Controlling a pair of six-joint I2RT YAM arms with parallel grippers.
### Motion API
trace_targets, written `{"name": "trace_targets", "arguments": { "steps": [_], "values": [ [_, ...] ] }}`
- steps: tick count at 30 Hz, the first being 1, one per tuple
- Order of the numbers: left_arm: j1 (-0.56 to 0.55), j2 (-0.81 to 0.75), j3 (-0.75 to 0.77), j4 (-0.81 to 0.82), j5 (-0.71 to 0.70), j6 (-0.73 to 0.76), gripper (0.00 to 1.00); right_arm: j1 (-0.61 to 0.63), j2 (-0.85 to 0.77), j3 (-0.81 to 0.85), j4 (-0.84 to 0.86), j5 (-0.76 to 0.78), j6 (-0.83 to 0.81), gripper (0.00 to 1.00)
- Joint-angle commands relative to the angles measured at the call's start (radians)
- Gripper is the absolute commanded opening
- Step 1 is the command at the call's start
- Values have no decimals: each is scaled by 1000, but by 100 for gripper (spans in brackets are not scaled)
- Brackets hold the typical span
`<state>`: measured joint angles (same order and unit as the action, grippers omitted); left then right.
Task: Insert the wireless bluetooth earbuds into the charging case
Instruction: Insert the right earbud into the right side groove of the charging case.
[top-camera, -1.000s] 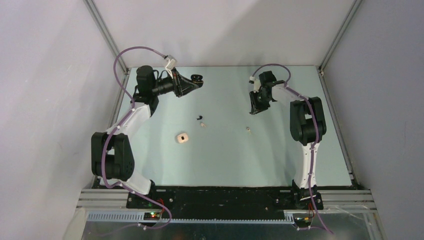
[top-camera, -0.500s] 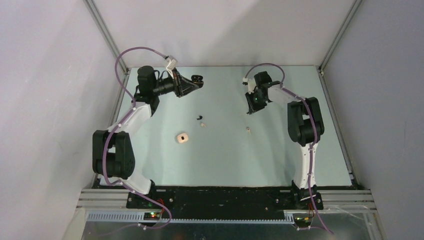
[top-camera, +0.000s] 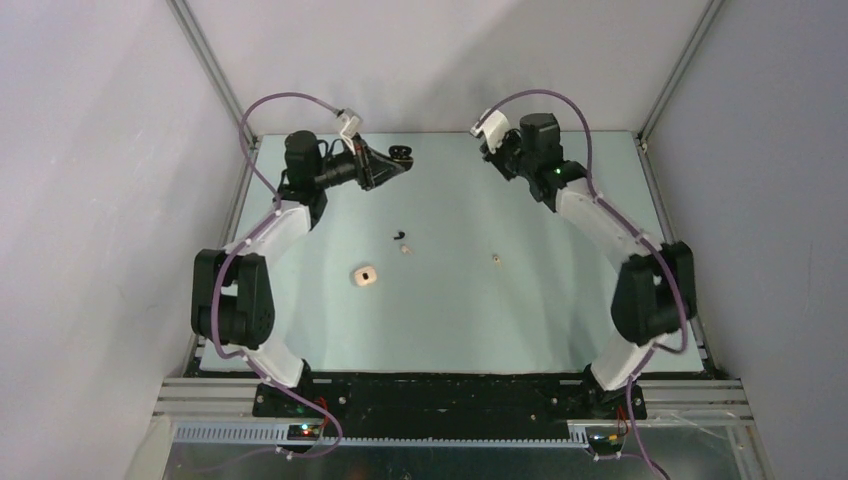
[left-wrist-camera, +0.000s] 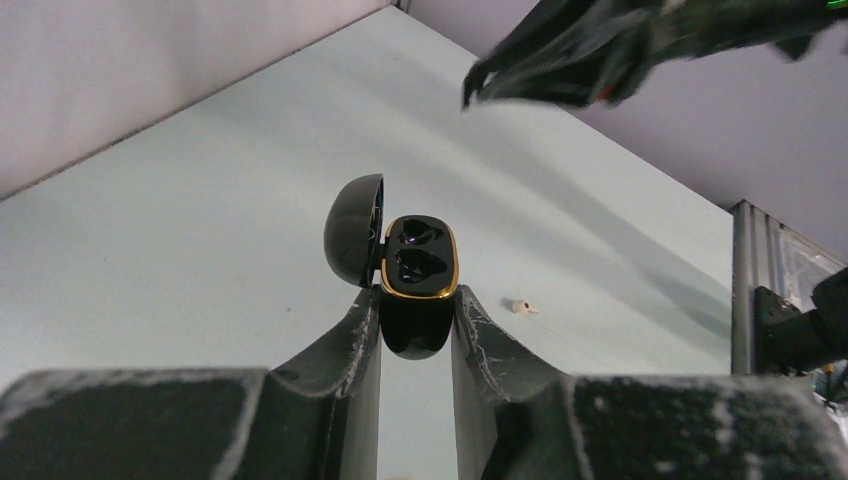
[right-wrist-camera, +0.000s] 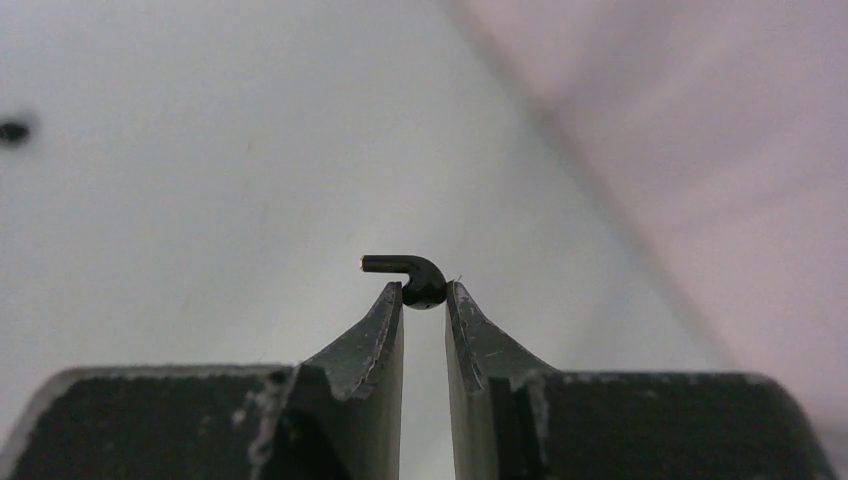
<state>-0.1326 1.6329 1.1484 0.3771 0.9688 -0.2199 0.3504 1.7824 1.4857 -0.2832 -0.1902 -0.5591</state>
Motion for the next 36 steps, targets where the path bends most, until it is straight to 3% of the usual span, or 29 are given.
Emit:
{"name": "trace_targets", "arguments": {
  "steps": [1,5,11,21,36],
  "values": [
    [-47,6,42,170,-126,-58,0,92,-171,-101,432,60,-286,0],
    [-101,28,63,264,-243,-65,0,151,-209,-169,686,61,-524,0],
    [-158,33,41,384,-376,-48,0,210,-232,-234,854,3,-711,0],
    [-207,-41,-107,486,-351,50,0,285,-257,-245,807,-18,-746,0],
    [-220,-112,-182,528,-273,191,0,352,-263,-290,845,-23,-835,0]
  ]
}}
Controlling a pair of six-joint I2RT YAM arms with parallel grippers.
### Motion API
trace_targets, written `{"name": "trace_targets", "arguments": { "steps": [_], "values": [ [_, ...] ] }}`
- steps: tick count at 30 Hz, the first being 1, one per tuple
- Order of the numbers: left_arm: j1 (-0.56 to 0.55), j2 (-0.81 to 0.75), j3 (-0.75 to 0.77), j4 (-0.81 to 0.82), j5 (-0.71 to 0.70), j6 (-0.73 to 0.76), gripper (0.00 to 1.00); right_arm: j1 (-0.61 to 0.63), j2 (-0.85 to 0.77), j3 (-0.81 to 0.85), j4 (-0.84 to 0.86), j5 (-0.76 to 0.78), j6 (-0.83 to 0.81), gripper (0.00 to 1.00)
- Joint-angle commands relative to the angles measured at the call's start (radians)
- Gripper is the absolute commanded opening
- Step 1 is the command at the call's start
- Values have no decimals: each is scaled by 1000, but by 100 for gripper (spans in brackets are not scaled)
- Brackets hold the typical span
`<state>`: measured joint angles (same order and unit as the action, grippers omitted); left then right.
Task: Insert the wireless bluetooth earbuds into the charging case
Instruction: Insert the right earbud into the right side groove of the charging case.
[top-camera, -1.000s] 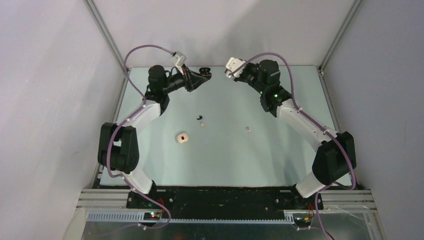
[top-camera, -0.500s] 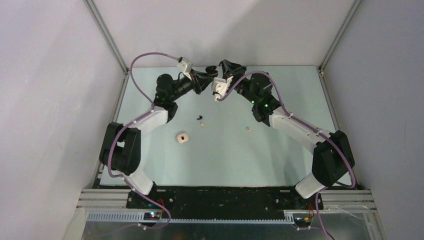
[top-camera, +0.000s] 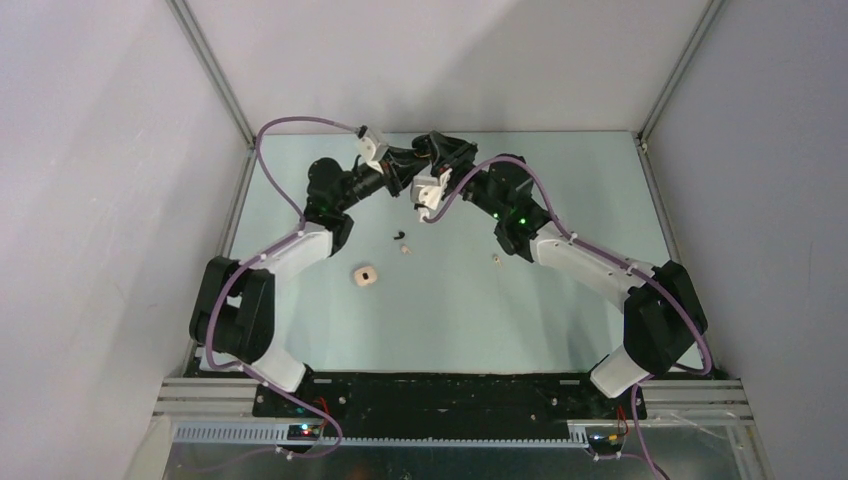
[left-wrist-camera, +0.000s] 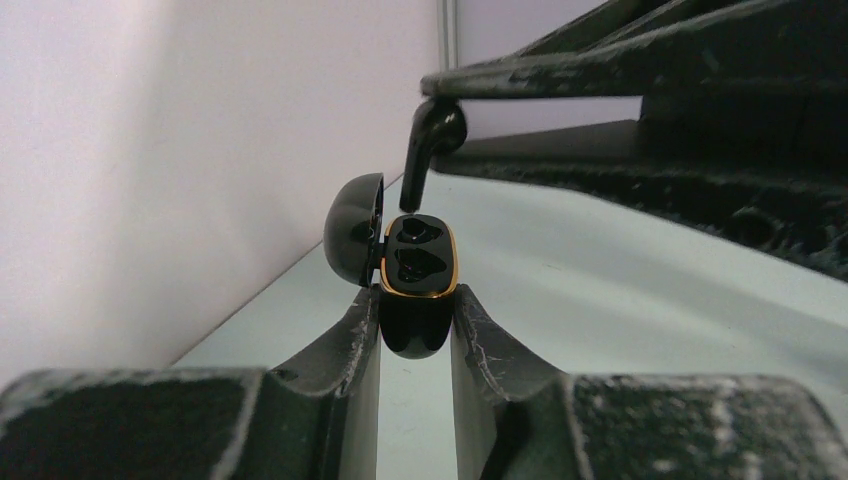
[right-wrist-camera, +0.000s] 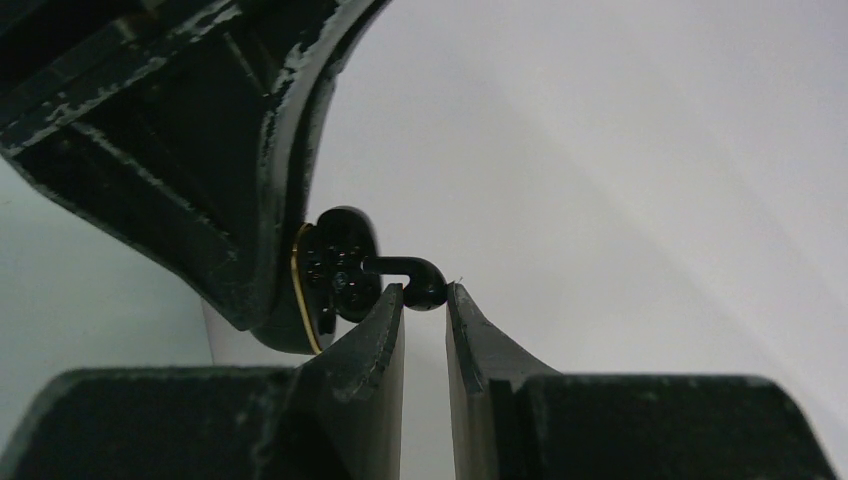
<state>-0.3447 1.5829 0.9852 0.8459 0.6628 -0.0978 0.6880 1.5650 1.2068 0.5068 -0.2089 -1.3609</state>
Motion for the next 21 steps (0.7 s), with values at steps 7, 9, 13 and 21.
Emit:
{"name": "trace_targets", "arguments": {
  "steps": [7,9,13,21],
  "values": [
    [-14,-97,-67,77,41,95,0,30,-55,-22,36,12,-57,0],
    [-14,-107,-76,82,36,95,0,35,-55,-24,32,7,-65,0],
    [-14,-121,-91,87,17,91,0,38,-60,-33,25,-6,-68,0],
    [-14,-133,-103,97,-12,40,0,40,-70,-40,-3,-29,-73,0]
  ]
}}
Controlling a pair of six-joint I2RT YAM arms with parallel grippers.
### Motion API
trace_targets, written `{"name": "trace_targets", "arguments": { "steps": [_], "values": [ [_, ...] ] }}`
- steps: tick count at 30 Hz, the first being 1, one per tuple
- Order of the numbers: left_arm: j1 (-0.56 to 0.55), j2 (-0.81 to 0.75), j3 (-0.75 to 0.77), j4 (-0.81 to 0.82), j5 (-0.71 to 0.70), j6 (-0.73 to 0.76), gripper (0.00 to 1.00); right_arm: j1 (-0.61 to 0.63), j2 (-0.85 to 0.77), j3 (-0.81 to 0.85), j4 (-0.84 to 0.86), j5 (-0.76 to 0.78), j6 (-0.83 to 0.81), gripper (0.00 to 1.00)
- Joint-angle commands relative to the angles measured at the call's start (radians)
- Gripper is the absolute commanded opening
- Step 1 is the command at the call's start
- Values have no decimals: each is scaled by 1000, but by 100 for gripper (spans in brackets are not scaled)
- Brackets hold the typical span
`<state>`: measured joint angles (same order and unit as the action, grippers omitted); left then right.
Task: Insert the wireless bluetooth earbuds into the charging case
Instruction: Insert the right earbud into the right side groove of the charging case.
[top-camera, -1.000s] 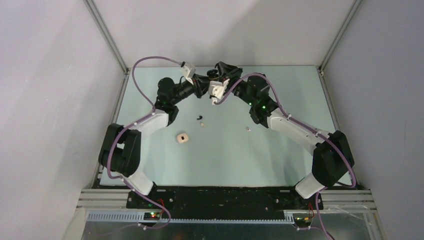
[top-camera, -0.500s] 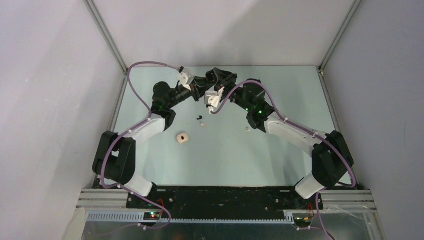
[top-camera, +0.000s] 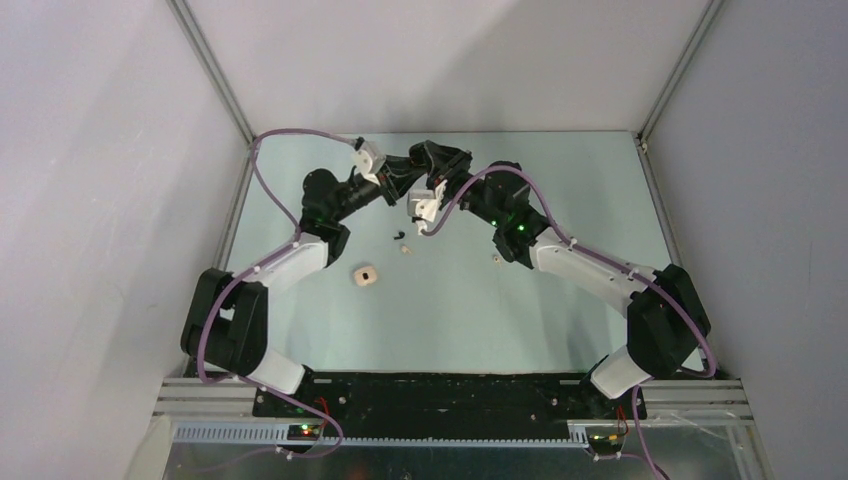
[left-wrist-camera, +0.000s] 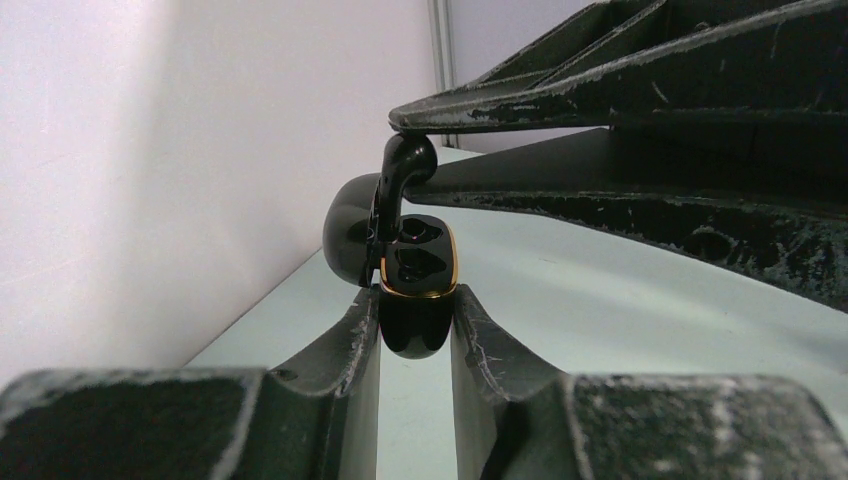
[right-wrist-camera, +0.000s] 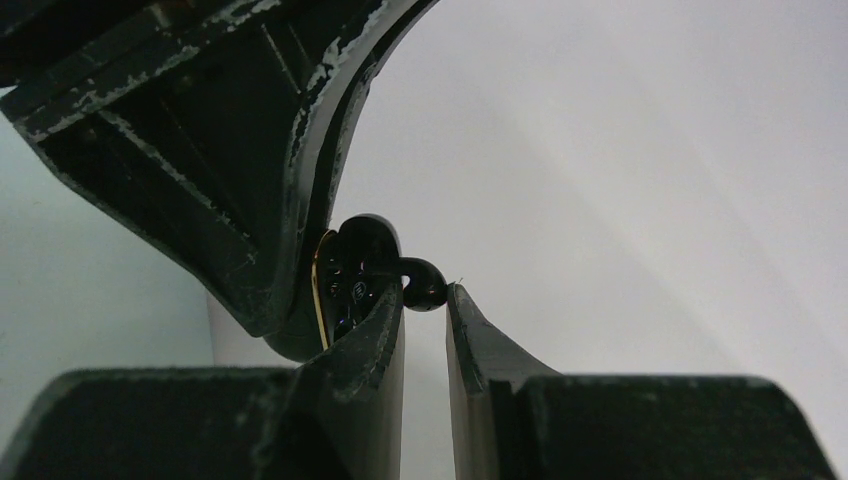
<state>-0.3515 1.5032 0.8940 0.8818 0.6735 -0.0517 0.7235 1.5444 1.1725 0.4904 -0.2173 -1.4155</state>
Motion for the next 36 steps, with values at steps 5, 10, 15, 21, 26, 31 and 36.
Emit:
{"name": "trace_targets", "arguments": {
  "steps": [5,10,15,21,26,31,36],
  "values": [
    [-7,-67,-18,62,-1,-5,0,6,-50,-8,-3,-27,-21,0],
    [-8,-69,-20,62,2,-6,0,8,-52,-8,-10,-35,-29,0],
    [-8,-65,-17,62,7,-7,0,10,-55,-8,-24,-53,-42,0],
    [-10,-63,-20,62,7,-4,0,10,-58,-8,-41,-75,-51,0],
    [-11,-60,-18,62,-1,-10,0,10,-63,-8,-57,-91,-52,0],
    [-12,-55,-10,60,0,-14,0,11,-69,-14,-81,-104,-49,0],
    [-14,-59,-12,60,1,-13,0,10,-72,-17,-88,-110,-52,0]
  ]
}}
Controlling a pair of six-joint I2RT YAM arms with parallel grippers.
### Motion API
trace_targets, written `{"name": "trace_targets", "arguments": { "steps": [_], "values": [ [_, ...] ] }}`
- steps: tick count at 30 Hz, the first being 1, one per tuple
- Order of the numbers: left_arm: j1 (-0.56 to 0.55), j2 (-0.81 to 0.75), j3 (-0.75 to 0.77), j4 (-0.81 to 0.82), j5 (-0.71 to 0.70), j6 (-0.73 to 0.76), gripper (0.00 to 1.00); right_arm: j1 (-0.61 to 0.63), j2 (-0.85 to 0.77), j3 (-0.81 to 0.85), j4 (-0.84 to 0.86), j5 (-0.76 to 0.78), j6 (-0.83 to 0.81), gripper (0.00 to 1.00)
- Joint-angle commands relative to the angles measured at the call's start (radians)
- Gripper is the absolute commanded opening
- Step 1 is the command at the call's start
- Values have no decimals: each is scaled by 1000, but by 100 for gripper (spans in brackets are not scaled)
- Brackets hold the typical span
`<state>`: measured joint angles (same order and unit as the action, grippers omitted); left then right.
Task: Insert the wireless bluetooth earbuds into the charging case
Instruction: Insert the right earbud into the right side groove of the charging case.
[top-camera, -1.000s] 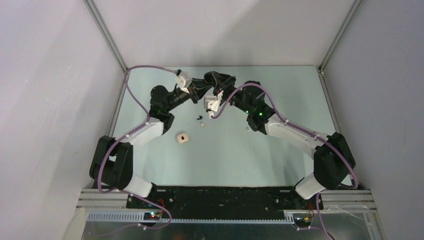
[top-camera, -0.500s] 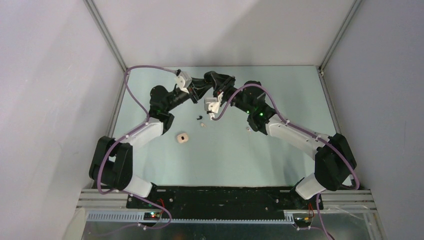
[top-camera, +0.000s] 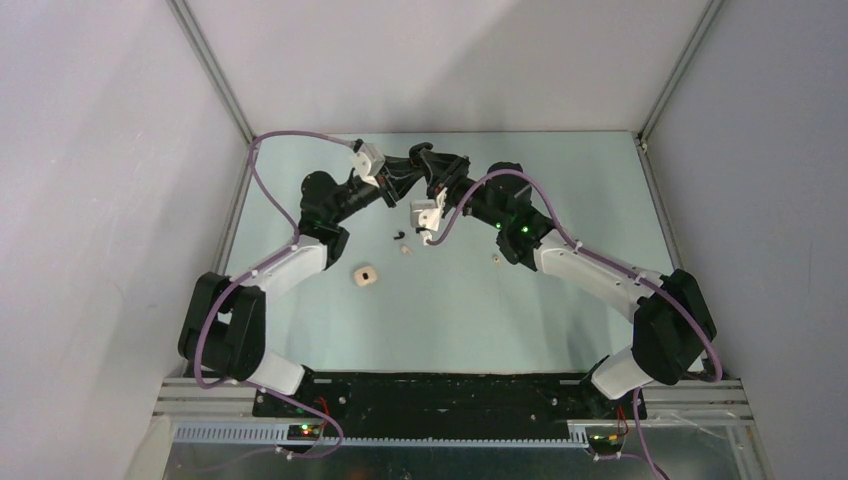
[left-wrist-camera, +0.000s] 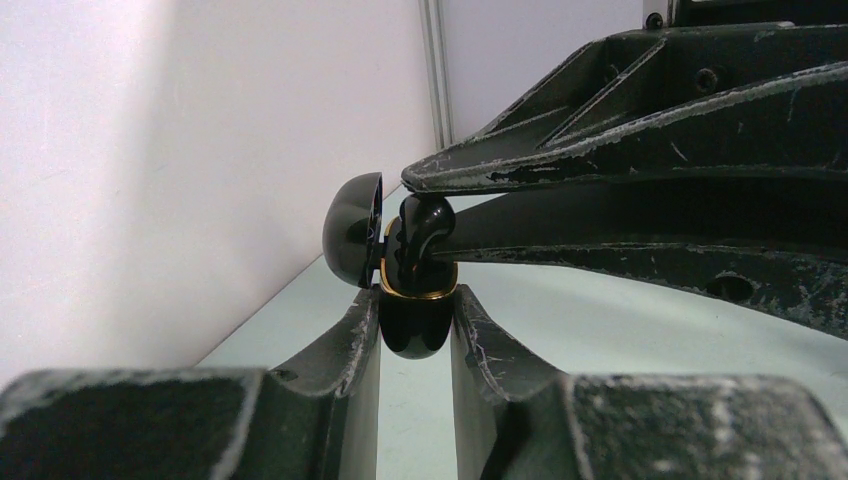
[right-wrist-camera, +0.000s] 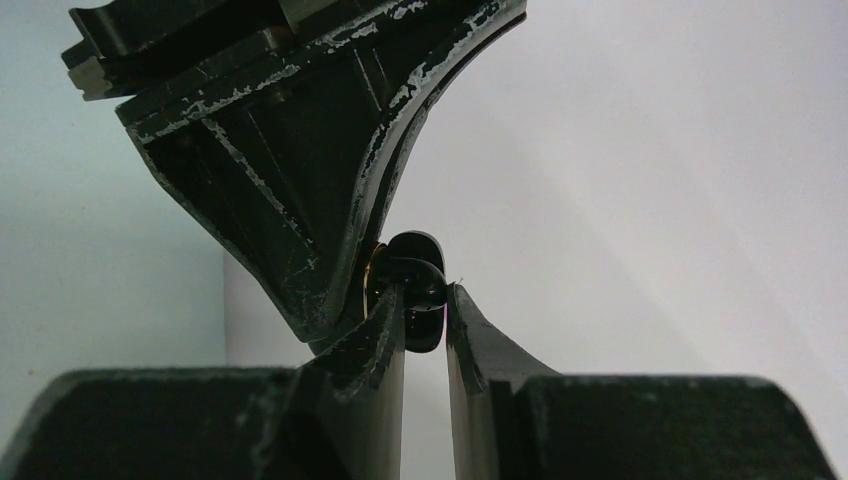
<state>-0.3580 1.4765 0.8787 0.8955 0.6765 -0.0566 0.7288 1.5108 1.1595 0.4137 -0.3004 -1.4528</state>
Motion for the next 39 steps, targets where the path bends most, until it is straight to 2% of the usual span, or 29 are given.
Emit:
{"name": "trace_targets", "arguments": {
  "steps": [1,8,13,22,28,39],
  "values": [
    [-9,-32,2,48,-1,-8,0,6,-37,-4,-13,-26,-16,0],
    [-9,-33,-2,47,-3,-8,0,7,-37,-2,-45,-25,-41,1],
    [-10,-29,-3,48,-13,-12,0,3,-42,-3,-77,-28,-73,17],
    [-10,-24,-13,52,-4,-5,0,-9,-57,-3,-127,-63,-101,31],
    [-10,-22,-16,52,2,0,0,-25,-75,21,-225,-102,-113,38],
    [-17,-17,-16,52,35,14,0,-28,-63,45,-248,-115,-110,40]
  ]
}}
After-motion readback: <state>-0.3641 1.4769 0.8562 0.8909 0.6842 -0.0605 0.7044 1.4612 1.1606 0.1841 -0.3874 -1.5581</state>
